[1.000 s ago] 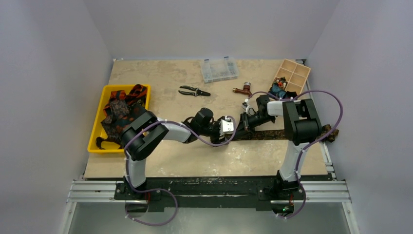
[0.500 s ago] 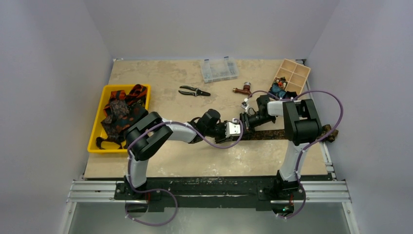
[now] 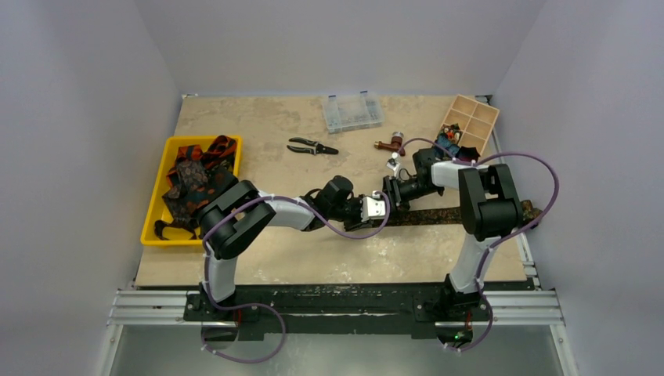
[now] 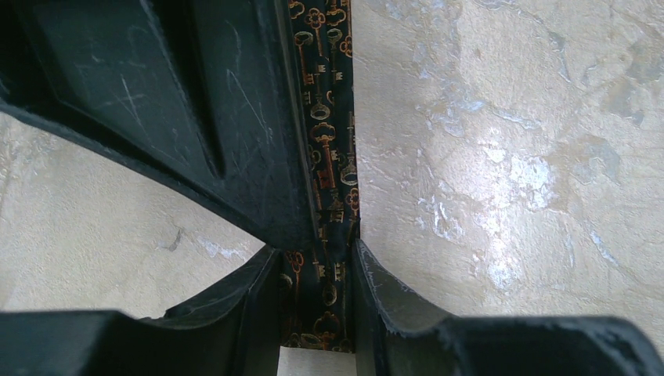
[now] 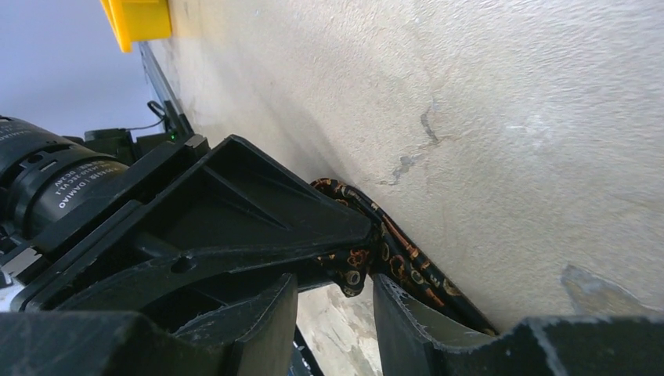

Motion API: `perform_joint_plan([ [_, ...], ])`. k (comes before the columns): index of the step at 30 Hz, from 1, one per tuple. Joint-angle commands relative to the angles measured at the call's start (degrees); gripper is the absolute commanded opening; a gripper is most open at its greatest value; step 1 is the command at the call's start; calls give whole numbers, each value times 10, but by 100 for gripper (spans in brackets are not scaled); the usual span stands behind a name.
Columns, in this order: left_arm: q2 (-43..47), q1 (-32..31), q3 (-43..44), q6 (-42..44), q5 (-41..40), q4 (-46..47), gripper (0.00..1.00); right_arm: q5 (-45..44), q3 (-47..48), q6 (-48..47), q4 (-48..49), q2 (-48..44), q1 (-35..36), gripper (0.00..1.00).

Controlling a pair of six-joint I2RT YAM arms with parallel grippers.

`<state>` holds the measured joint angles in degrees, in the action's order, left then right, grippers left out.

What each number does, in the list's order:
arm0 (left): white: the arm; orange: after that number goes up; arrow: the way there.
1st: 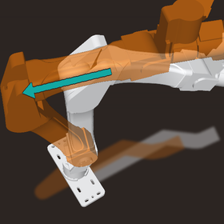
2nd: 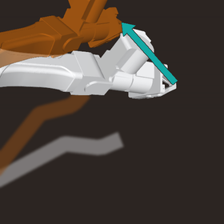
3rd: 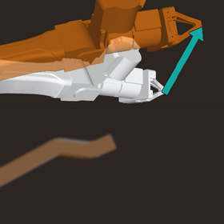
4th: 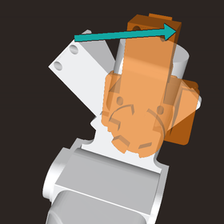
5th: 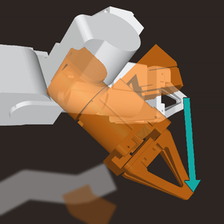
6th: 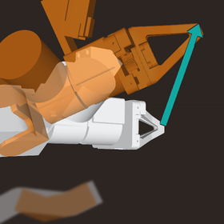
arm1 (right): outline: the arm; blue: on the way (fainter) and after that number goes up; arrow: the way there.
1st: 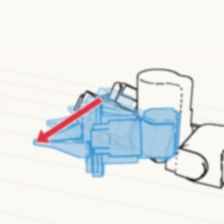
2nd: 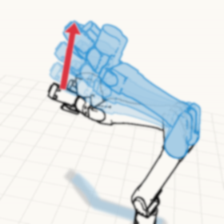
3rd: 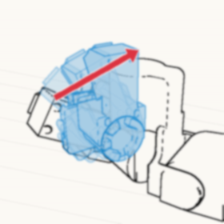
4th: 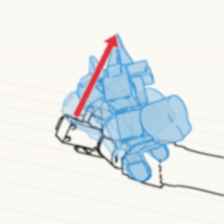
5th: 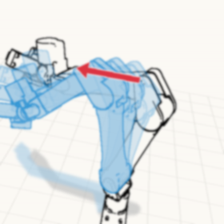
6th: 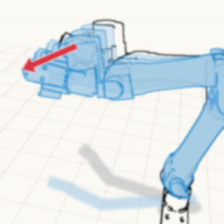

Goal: Roll the ties
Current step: Roll the tie at the center of the board.

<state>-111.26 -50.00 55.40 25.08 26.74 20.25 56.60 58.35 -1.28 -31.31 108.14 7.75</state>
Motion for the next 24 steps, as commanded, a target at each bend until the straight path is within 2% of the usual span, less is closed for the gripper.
perform_joint_plan([
  [1,-7,1,-10,-4,-15,-68,31,8,-6,1,23,6,17,40],
  [4,-7,1,-10,-6,-15,-71,31,8,-4,7,34,18,19,36],
  [6,-8,1,-10,-6,-16,-74,31,10,1,8,40,20,19,29],
  [10,-8,2,-10,-13,-21,-77,33,-10,15,-12,15,21,19,0],
  [11,-6,5,-12,-16,-19,-76,36,-23,17,-19,7,21,18,0],
  [14,15,26,-36,-36,21,-44,55,-65,19,-36,-13,25,14,0],
  [16,31,42,-62,-49,47,-7,60,-91,17,-41,-13,32,13,0],
  [20,46,53,-95,-32,80,23,62,-119,13,-27,-2,54,13,0],
  [24,33,52,-96,-33,73,54,62,-141,16,-15,-1,70,13,0],
])
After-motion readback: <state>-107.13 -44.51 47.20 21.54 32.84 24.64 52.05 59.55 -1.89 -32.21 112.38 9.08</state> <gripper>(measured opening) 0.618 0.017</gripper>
